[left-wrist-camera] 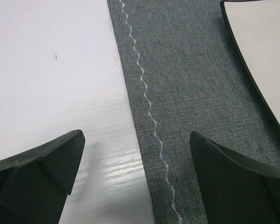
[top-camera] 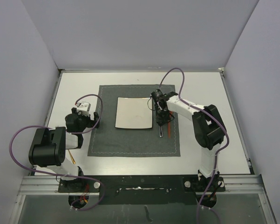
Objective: Set the dinner table for one person
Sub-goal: Adjust the knife on the napkin.
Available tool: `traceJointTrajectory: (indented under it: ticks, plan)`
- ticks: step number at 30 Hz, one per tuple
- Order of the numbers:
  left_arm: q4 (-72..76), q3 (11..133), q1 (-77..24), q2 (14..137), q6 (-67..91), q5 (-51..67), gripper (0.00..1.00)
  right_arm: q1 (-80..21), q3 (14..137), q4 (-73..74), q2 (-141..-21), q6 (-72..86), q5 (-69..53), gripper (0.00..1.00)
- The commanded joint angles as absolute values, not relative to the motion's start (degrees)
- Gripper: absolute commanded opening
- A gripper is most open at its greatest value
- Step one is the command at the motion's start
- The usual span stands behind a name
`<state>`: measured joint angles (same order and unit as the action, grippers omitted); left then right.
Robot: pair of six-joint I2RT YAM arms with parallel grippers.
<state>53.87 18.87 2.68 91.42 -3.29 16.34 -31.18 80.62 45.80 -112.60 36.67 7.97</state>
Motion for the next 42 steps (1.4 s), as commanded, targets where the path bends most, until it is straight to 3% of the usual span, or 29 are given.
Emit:
traceJointTrajectory:
  ticks: [1,42]
  plan:
    - [58.4,18.8,2.8,91.9,-3.1,16.9,0.98,-31.3,80.8,46.0,-108.6,37.4,9.7,0.0]
    - [58.4,18.8,2.8,91.9,-3.1,16.9,0.98,-29.8,80.2,45.1,-111.2,38.8,8.7,0.0]
